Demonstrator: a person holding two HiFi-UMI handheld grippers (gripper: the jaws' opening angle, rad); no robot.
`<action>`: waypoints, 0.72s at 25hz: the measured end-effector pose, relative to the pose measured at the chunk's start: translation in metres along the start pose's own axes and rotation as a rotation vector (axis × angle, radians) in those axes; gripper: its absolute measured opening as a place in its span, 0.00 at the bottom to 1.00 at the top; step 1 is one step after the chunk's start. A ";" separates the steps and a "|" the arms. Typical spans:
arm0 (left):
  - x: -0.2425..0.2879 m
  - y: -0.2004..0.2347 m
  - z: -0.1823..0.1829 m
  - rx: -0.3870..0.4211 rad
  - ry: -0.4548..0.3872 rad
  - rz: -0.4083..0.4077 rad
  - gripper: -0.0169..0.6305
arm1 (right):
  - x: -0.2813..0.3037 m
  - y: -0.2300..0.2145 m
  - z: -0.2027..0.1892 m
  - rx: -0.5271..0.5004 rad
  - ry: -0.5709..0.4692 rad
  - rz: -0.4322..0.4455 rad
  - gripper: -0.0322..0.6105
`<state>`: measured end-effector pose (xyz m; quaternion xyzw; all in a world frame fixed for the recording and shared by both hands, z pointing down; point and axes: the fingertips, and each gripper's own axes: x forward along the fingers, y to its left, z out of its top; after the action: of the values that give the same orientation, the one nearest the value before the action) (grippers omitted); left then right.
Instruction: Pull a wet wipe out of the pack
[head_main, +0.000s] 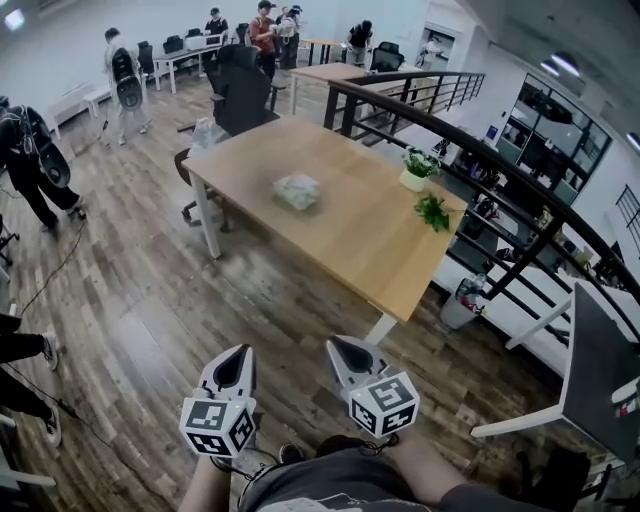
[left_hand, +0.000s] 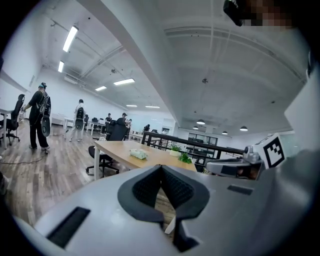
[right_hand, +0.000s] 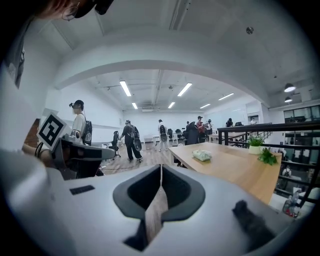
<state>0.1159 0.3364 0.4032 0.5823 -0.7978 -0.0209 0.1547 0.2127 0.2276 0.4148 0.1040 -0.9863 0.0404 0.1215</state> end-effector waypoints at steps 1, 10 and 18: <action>0.002 0.005 0.002 0.002 -0.003 -0.001 0.05 | 0.002 -0.001 -0.002 0.000 0.005 -0.005 0.09; 0.032 0.025 -0.003 -0.035 0.027 -0.001 0.05 | 0.035 -0.030 -0.001 0.014 0.026 -0.021 0.09; 0.098 0.053 -0.007 -0.039 0.081 0.035 0.05 | 0.107 -0.082 0.001 0.043 0.033 0.001 0.09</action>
<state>0.0419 0.2623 0.4427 0.5657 -0.8003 -0.0104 0.1985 0.1289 0.1272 0.4446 0.1052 -0.9831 0.0636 0.1356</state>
